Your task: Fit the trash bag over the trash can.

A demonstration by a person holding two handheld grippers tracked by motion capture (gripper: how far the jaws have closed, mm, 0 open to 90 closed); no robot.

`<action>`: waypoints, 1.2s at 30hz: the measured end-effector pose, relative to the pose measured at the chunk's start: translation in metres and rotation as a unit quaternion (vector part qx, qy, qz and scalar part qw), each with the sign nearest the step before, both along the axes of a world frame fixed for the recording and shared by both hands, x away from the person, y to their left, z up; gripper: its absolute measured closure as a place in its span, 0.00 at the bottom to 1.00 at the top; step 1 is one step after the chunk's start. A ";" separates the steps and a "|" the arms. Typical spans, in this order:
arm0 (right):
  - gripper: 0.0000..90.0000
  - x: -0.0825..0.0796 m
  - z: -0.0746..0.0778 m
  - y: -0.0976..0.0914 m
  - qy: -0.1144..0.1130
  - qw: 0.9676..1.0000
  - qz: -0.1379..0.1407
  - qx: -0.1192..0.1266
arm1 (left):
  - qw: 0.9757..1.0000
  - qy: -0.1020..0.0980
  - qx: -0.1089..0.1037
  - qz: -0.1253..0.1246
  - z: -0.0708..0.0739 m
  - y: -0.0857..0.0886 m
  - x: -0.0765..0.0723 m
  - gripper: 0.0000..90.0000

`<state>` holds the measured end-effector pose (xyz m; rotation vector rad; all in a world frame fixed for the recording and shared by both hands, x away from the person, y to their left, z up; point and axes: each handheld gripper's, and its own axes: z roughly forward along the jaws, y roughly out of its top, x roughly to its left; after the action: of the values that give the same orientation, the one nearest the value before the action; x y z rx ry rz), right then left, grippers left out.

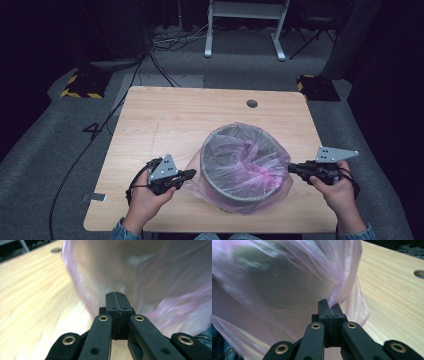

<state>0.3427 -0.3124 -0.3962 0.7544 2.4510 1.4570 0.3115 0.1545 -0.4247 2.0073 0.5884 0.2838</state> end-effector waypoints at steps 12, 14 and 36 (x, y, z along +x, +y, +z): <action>1.00 -0.010 0.005 -0.005 -0.006 1.000 0.000 0.005 | 0.997 -0.039 -0.053 -0.039 0.030 -0.005 -0.034 0.30; 1.00 -0.013 0.009 -0.002 -0.010 1.000 0.007 0.006 | 0.997 -0.048 -0.039 -0.035 0.032 -0.012 -0.031 0.27; 1.00 -0.016 0.014 0.010 -0.017 0.998 0.058 0.018 | 0.996 -0.043 -0.023 -0.076 0.037 -0.024 -0.014 0.97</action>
<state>0.3267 -0.3024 -0.3821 0.5984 2.4867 1.5463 0.2977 0.1301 -0.3873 1.9736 0.3830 0.2609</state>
